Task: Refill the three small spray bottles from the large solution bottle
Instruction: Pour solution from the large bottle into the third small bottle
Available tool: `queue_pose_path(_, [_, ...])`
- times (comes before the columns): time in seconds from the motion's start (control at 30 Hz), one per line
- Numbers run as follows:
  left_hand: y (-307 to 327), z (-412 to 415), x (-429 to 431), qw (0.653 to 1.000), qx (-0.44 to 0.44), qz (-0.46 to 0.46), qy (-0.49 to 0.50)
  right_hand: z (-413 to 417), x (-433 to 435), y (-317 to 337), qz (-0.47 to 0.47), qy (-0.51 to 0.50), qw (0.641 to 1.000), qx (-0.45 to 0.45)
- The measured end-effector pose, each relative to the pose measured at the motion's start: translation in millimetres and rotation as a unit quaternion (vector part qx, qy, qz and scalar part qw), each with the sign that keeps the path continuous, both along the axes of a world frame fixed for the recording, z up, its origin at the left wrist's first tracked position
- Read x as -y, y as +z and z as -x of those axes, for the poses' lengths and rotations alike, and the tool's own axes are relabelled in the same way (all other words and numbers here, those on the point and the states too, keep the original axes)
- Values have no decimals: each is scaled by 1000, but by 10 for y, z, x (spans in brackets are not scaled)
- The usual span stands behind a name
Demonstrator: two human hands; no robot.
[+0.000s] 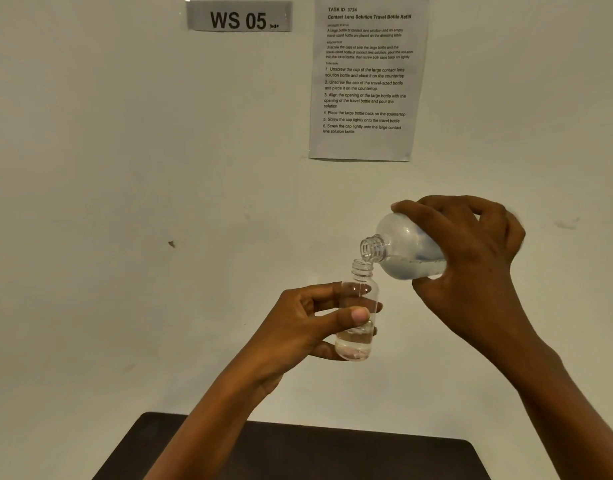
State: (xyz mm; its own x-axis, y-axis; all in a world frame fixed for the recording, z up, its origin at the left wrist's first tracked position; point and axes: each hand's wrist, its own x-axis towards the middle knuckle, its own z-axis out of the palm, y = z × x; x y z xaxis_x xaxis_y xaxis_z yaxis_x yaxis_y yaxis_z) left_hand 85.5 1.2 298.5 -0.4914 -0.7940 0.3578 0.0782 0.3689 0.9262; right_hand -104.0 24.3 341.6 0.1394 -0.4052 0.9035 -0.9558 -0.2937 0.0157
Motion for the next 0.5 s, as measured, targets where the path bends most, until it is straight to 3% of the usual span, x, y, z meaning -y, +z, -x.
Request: queue_pose_path(0.5, [5, 1, -11, 1000, 1, 3, -3, 7, -10, 2, 12, -2, 1000, -8])
